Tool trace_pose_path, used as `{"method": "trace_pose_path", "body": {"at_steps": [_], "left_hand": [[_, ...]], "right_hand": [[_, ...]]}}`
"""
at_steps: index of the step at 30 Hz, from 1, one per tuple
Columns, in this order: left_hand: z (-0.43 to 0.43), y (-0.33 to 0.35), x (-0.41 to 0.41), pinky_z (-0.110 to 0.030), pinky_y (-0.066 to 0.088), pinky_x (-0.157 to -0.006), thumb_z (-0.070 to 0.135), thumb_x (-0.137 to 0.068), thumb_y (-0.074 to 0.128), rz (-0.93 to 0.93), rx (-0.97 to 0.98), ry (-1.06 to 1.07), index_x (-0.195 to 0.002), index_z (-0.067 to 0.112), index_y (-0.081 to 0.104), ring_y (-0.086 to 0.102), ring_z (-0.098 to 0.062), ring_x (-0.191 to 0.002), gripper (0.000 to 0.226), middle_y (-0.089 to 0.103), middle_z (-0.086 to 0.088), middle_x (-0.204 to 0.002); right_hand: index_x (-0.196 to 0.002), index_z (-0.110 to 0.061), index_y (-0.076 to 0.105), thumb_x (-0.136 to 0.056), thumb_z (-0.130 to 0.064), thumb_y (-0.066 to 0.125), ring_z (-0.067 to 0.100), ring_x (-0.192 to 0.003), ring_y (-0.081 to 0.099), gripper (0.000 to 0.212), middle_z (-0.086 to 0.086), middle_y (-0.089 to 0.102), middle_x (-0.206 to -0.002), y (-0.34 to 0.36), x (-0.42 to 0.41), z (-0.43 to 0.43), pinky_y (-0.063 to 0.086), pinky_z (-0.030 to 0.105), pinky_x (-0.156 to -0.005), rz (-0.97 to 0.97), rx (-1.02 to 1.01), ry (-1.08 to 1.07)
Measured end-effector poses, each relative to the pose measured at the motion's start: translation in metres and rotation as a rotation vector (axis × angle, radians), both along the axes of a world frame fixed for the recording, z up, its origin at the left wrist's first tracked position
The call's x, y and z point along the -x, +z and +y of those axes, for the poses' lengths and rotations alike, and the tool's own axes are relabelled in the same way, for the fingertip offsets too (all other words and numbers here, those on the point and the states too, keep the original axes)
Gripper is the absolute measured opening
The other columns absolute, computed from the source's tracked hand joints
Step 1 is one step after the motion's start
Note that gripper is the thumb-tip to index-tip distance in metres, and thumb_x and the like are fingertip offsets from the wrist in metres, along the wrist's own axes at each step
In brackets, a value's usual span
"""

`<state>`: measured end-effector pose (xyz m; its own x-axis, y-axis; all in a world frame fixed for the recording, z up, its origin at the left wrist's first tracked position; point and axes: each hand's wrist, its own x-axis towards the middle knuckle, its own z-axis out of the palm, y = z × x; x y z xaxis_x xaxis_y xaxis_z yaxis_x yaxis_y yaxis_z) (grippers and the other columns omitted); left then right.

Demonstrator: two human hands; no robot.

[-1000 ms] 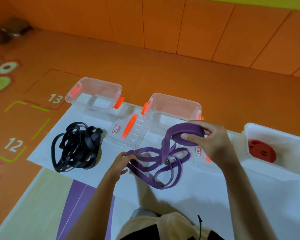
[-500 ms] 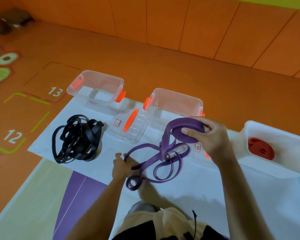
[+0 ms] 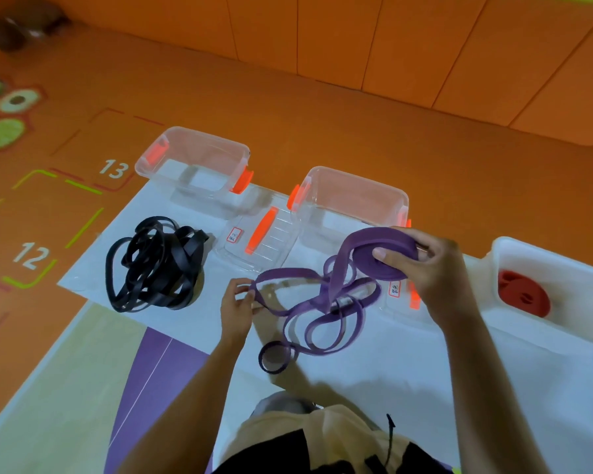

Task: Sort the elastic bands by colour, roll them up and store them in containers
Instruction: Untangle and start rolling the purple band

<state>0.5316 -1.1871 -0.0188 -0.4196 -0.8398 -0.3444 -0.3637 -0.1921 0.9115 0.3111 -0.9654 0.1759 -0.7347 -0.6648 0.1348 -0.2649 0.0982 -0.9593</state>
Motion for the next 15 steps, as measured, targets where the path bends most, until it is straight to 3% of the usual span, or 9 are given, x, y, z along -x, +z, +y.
{"method": "trace_pose_path", "body": {"at_steps": [3, 5, 9, 12, 15], "left_hand": [[-0.015, 0.007, 0.007, -0.042, 0.066, -0.079, -0.005, -0.105, 0.052, 0.051, 0.014, 0.105, -0.116, 0.006, 0.059, 0.072, -0.035, -0.100, 0.017, 0.066, -0.017, -0.119], [-0.019, 0.008, 0.011, -0.045, 0.065, -0.079, 0.002, -0.105, 0.058, 0.021, 0.009, 0.129, -0.115, 0.006, 0.057, 0.071, -0.035, -0.097, 0.011, 0.066, -0.016, -0.120], [-0.019, 0.002, 0.013, -0.054, 0.060, -0.092, 0.010, -0.100, 0.066, -0.296, 0.043, -0.020, -0.125, 0.007, 0.050, 0.067, -0.042, -0.106, 0.030, 0.066, -0.016, -0.117], [-0.012, -0.003, 0.017, -0.049, 0.056, -0.095, 0.019, -0.104, 0.063, -0.492, 0.059, -0.177, -0.142, 0.009, 0.044, 0.068, -0.040, -0.112, 0.043, 0.070, -0.021, -0.122], [-0.003, -0.007, 0.022, -0.047, 0.053, -0.100, 0.025, -0.107, 0.060, -0.521, 0.068, -0.212, -0.148, 0.011, 0.045, 0.066, -0.038, -0.119, 0.046, 0.069, -0.018, -0.129]], "right_hand": [[-0.112, -0.034, 0.075, -0.077, -0.033, 0.086, 0.013, -0.093, 0.077, 0.037, -0.014, 0.080, -0.099, 0.002, 0.003, -0.003, 0.061, 0.020, -0.073, -0.001, 0.014, -0.001], [-0.111, -0.034, 0.075, -0.077, -0.035, 0.086, 0.014, -0.092, 0.076, 0.036, -0.013, 0.080, -0.098, 0.002, 0.005, -0.005, 0.060, 0.020, -0.073, -0.014, 0.021, 0.000], [-0.111, -0.033, 0.076, -0.077, -0.034, 0.087, 0.016, -0.091, 0.077, 0.035, -0.009, 0.081, -0.097, -0.003, 0.007, -0.006, 0.062, 0.023, -0.075, -0.025, 0.017, -0.003], [-0.110, -0.038, 0.075, -0.078, -0.031, 0.088, 0.014, -0.092, 0.077, 0.035, -0.013, 0.080, -0.097, -0.004, 0.008, -0.007, 0.061, 0.021, -0.074, -0.022, 0.012, 0.000], [-0.111, -0.037, 0.074, -0.078, -0.030, 0.088, 0.012, -0.094, 0.076, 0.036, -0.016, 0.079, -0.098, -0.006, 0.012, -0.004, 0.061, 0.020, -0.073, 0.001, -0.013, -0.007]]}}
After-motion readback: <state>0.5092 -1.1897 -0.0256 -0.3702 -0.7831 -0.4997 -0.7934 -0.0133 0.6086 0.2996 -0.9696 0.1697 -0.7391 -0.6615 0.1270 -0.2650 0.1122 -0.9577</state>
